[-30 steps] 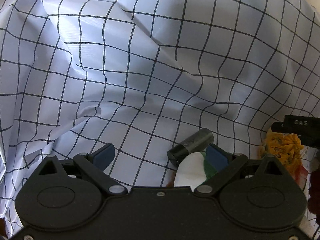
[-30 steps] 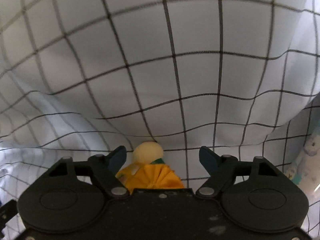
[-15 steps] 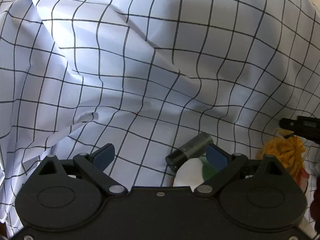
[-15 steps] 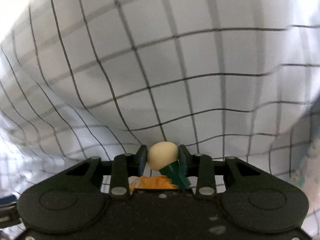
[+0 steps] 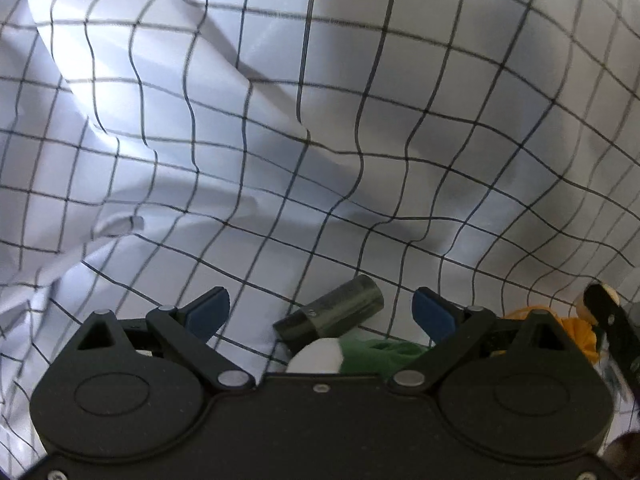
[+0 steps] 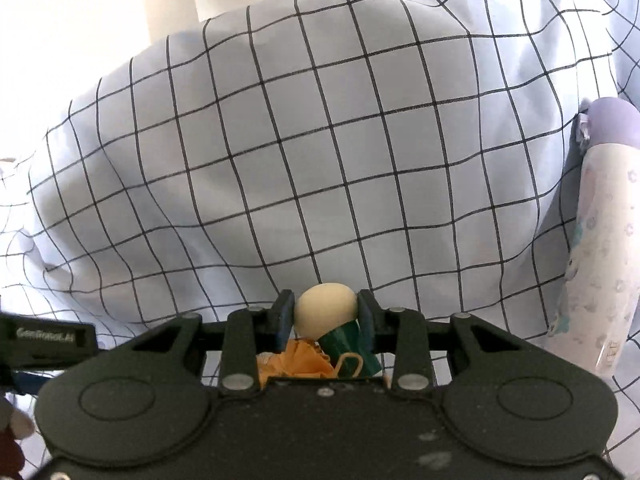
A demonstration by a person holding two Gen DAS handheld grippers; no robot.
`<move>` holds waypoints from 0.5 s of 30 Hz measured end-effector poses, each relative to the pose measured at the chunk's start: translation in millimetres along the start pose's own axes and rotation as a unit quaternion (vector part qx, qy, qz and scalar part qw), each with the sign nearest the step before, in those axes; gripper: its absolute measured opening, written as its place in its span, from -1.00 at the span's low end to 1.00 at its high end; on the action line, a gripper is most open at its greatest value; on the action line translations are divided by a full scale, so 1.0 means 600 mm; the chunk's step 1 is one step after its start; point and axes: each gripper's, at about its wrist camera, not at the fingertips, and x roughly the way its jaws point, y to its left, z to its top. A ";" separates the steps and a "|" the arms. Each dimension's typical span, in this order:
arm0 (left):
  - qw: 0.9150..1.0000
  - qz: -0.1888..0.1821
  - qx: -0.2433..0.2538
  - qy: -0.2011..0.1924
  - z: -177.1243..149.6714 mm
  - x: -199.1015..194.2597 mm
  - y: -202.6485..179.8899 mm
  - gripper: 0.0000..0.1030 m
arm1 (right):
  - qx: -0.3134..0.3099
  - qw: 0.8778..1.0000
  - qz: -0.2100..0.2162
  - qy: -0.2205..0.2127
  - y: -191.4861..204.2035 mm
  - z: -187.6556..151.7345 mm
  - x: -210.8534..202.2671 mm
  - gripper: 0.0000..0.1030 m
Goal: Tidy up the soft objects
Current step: 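Grasp the dark glass vial with the left tool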
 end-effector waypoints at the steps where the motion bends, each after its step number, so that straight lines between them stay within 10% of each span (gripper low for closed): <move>1: 1.000 0.001 -0.006 0.006 0.001 0.006 -0.002 0.84 | 0.005 1.000 0.004 -0.002 -0.002 -0.003 0.002 -0.36; 15: 0.997 0.025 -0.063 0.047 -0.010 0.061 -0.016 0.81 | 0.017 1.000 0.011 -0.013 -0.024 -0.011 -0.006 -0.36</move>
